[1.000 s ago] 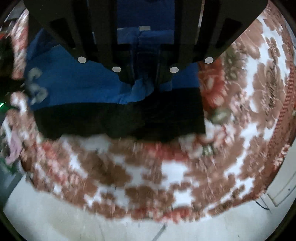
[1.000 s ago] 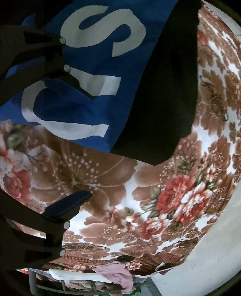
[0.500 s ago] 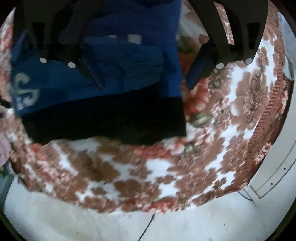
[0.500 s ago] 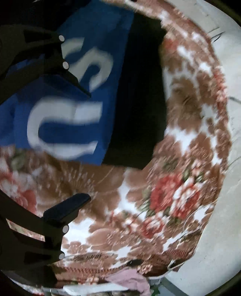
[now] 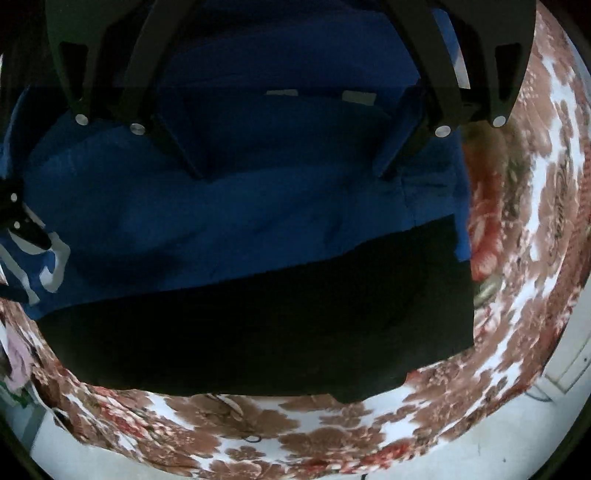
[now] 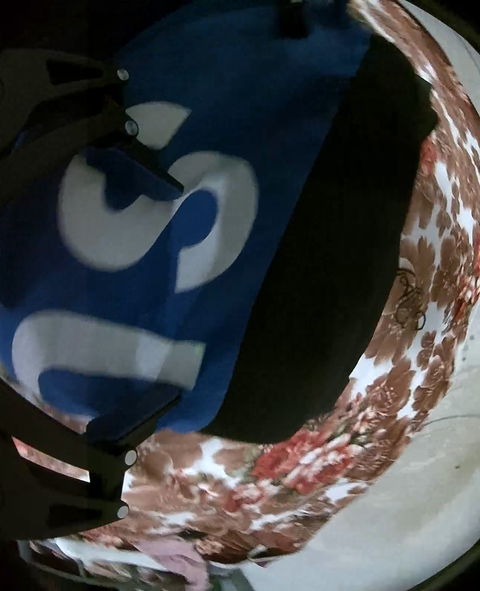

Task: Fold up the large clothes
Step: 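Press the folded jacket flat with both grippers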

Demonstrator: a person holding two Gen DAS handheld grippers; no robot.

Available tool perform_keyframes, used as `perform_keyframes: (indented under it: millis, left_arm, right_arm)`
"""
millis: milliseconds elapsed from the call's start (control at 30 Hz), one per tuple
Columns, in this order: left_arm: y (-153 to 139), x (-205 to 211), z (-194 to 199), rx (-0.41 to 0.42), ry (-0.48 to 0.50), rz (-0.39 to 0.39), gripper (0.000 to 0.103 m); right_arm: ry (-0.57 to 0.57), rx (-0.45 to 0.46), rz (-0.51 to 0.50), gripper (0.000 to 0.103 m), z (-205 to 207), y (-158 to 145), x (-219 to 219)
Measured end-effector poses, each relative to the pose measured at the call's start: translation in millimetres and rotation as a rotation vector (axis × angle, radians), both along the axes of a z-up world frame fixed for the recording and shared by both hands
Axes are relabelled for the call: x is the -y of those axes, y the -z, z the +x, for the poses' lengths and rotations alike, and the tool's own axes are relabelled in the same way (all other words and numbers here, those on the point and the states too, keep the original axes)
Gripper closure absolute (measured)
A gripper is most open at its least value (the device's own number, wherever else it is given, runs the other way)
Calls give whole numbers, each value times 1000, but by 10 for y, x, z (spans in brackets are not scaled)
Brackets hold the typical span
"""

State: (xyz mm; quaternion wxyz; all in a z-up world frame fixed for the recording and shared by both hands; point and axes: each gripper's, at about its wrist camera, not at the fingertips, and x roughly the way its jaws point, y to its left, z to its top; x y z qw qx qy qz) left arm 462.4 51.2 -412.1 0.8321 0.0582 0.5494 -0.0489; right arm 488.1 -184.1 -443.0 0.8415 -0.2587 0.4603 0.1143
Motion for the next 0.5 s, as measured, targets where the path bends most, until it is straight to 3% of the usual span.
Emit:
perform_keyframes:
  millis: [100,233,367,500]
  left_arm:
    - [-208,30,-122,27,23,22,15]
    - [-607,-133,-473,63,-31,-39,12]
    - [-786,-255,-950,26,-52,-64,11]
    - [-754,-387,-1434,-47,-107,-124,11]
  right_arm:
    - [75,-43,71,5,-28,-149,188]
    - [159,-77,133,5,-282,-427,425]
    - [206,-91,132,5,-752,-586,611]
    - [209,-128,139,5,-1209,-518,703]
